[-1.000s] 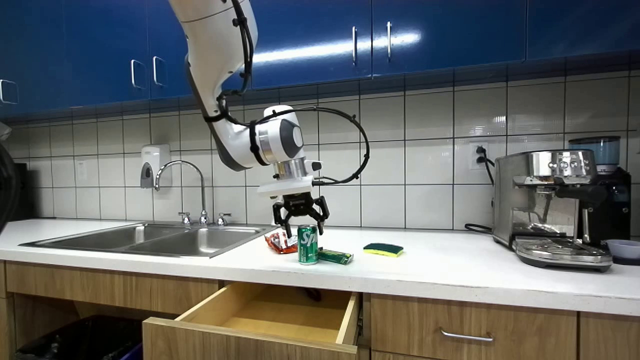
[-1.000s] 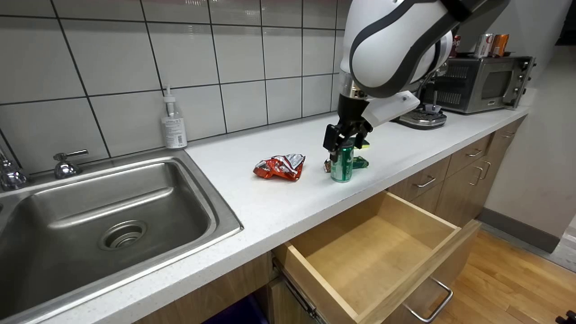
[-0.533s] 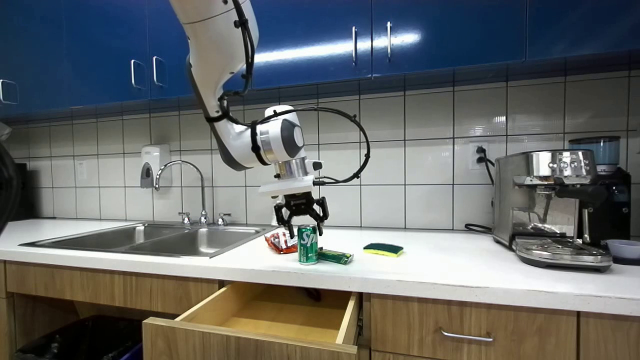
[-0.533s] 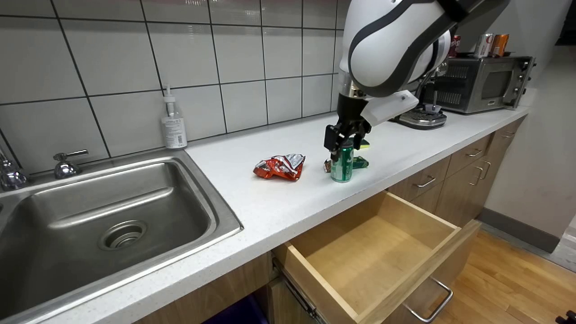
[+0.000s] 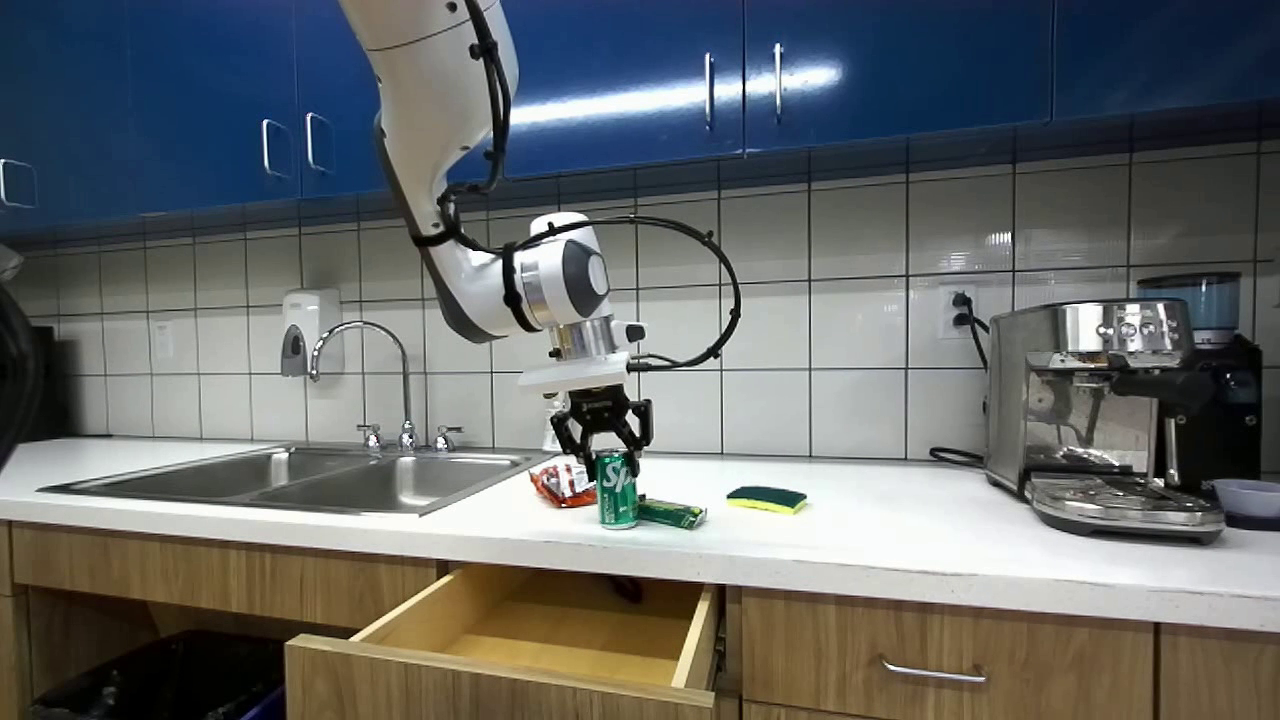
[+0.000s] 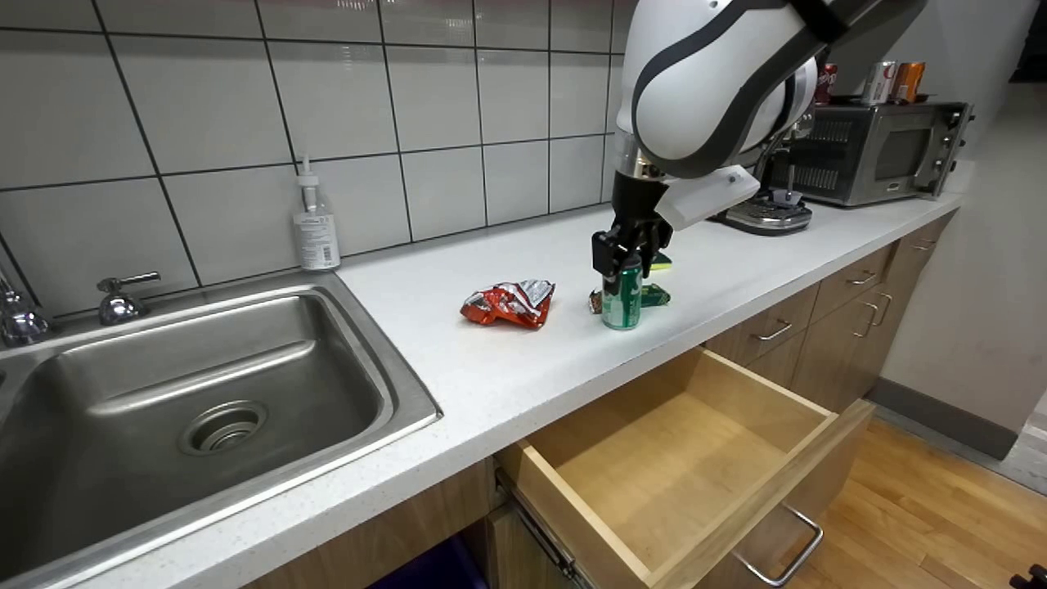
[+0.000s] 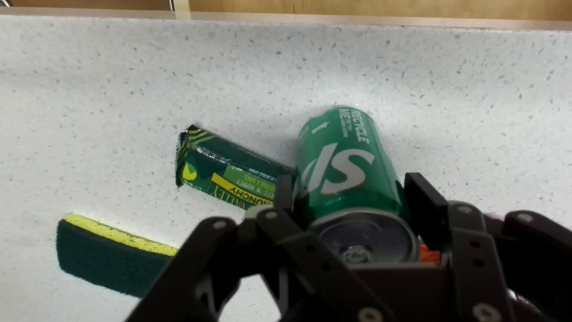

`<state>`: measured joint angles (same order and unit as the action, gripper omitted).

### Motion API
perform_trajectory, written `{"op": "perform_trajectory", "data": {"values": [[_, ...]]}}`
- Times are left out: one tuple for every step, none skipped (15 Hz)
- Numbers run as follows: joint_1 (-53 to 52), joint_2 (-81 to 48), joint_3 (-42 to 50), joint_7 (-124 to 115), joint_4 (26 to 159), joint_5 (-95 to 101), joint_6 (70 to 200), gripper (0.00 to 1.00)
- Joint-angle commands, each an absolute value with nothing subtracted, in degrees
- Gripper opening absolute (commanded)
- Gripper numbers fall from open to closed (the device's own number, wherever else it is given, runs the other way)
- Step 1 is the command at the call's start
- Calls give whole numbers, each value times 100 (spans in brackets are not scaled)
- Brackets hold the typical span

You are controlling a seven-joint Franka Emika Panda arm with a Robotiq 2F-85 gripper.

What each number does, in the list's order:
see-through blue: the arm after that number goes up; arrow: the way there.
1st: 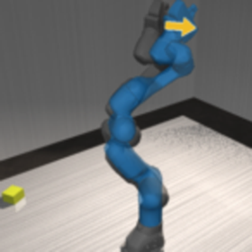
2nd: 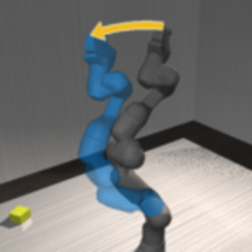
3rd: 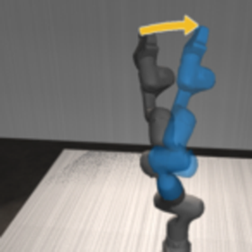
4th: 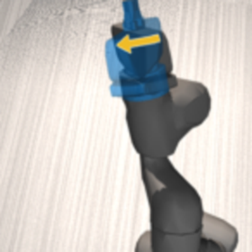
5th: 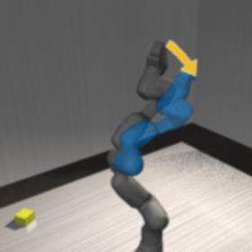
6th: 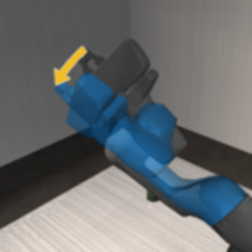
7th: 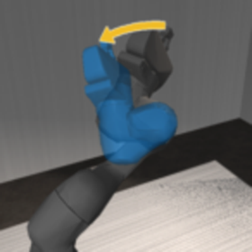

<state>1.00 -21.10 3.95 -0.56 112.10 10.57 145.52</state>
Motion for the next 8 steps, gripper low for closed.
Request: {"op": "perform_trajectory", "data": {"values": [[115,-2093,397,117,11128,1079,14381,39],[85,-2030,411,94,11186,1132,14389,39],[49,-1969,430,60,11247,1198,14409,39],[20,-1906,439,31,11313,1254,14433,39],[18,-1857,421,48,11368,1264,14465,39],[7,-1811,408,48,11422,1270,14482,39],[-17,-1780,406,37,11457,1294,14477,39],[-48,-1733,411,11,11519,1325,14491,39]]}}
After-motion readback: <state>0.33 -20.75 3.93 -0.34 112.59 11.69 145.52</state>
